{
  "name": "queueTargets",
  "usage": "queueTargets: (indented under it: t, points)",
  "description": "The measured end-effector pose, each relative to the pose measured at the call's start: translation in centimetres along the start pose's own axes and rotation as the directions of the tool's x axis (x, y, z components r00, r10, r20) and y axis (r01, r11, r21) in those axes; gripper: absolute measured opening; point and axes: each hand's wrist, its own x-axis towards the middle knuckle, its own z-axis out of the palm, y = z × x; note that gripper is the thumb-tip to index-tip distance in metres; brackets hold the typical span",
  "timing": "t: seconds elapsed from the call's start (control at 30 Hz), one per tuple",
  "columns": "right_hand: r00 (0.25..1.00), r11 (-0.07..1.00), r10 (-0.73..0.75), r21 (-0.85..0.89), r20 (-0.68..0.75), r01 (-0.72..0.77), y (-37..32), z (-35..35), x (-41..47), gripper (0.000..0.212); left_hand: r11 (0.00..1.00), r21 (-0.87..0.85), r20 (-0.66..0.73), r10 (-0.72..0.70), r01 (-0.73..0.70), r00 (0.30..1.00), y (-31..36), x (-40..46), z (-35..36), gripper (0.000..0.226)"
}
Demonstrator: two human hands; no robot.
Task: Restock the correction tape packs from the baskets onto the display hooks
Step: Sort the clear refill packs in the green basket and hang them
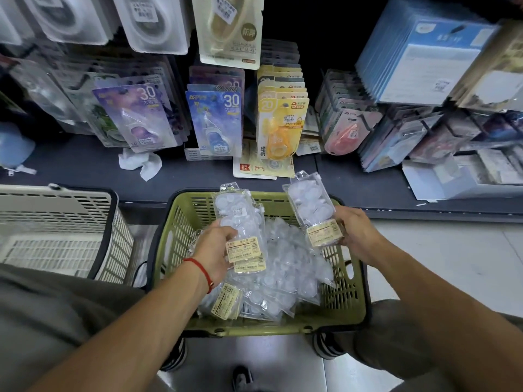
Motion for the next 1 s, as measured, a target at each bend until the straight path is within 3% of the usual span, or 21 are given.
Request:
queueTargets:
  t: [0.07,0.13,0.2,0.27,0.33,0.4,0.43,0.47,0.53,0.63,0.67,0.73,0.8,0.83,0.9,1.0]
  points:
    - [0.980,0.988,0.007,0.149,0.199,-0.038,-0.9,1.6,-1.1,0.029,0.999,-0.030,0.004,-0.026,0.026,1.000,0.0,-0.3,0.7,0.032]
    - [0.936,0.994,-0.011,0.103,0.352,-0.028,-0.7,3.7,-1.9,0.027,0.995,-0.060,0.060,-0.081,0.084,0.995,0.1,-0.9,1.4,0.028]
    - [0.938,0.991,-0.035,-0.108,0.345,0.077,0.0,5.6,-2.1,0.018,0.993,-0.070,0.095,-0.086,0.092,0.992,0.0,-1.1,1.9,0.031]
    - [0.967,0.939,-0.097,-0.301,0.237,0.168,0.9,6.1,-1.8,0.015,0.999,-0.039,0.070,-0.011,0.014,0.997,-0.6,-1.0,1.7,0.033]
    - [0.970,0.784,-0.166,-0.573,0.178,0.240,2.0,4.9,-1.2,0.019,1.000,-0.019,0.022,0.004,-0.004,1.000,-1.1,-0.9,1.1,0.046]
    - [0.963,0.473,-0.105,-0.840,0.248,0.267,3.6,3.3,-1.0,0.032,0.999,-0.040,-0.009,-0.013,0.013,1.000,-1.2,-1.0,0.4,0.059]
    - [0.959,0.388,-0.035,-0.880,0.283,0.274,4.5,2.7,-1.0,0.048,0.999,-0.048,-0.022,-0.020,0.019,1.000,-1.0,-0.9,0.1,0.062]
    - [0.955,0.372,0.014,-0.888,0.297,0.271,5.1,2.4,-1.1,0.059,0.999,-0.048,-0.028,-0.014,0.013,0.999,-0.9,-0.9,0.0,0.063]
    - [0.951,0.379,0.008,-0.881,0.309,0.284,5.6,2.1,-1.3,0.059,0.998,-0.057,-0.043,-0.002,-0.001,0.999,-0.5,-0.9,-0.1,0.063]
    - [0.936,0.401,-0.065,-0.850,0.346,0.342,5.1,1.8,-1.3,0.028,0.998,-0.063,-0.049,0.016,-0.019,0.999,0.1,-1.0,-0.1,0.059]
    - [0.943,0.469,-0.114,-0.820,0.311,0.327,4.5,1.7,-1.4,0.022,0.998,-0.047,-0.056,0.026,-0.028,0.998,0.3,-1.1,-0.1,0.058]
    - [0.974,0.709,-0.189,-0.669,0.128,0.225,2.8,1.6,-1.5,0.031,0.996,0.038,-0.097,0.080,-0.077,0.992,0.5,-1.1,0.0,0.052]
    - [0.995,0.942,-0.094,-0.326,-0.021,0.082,0.2,2.0,-1.7,0.034,0.983,0.122,-0.130,0.154,-0.138,0.980,0.8,-1.5,0.5,0.048]
    - [0.999,0.988,-0.036,-0.151,-0.001,0.035,-1.2,2.4,-2.0,0.032,0.976,0.140,-0.125,0.186,-0.168,0.975,1.0,-1.9,0.9,0.050]
    - [0.993,0.998,-0.066,0.010,0.100,0.065,-3.5,3.3,-2.9,0.027,0.965,0.144,-0.093,0.233,-0.218,0.968,1.6,-3.1,2.1,0.058]
    - [0.958,0.951,-0.278,-0.122,0.065,0.284,-6.1,4.6,-4.2,0.021,0.949,0.099,0.002,0.300,-0.298,0.954,3.4,-4.6,4.0,0.058]
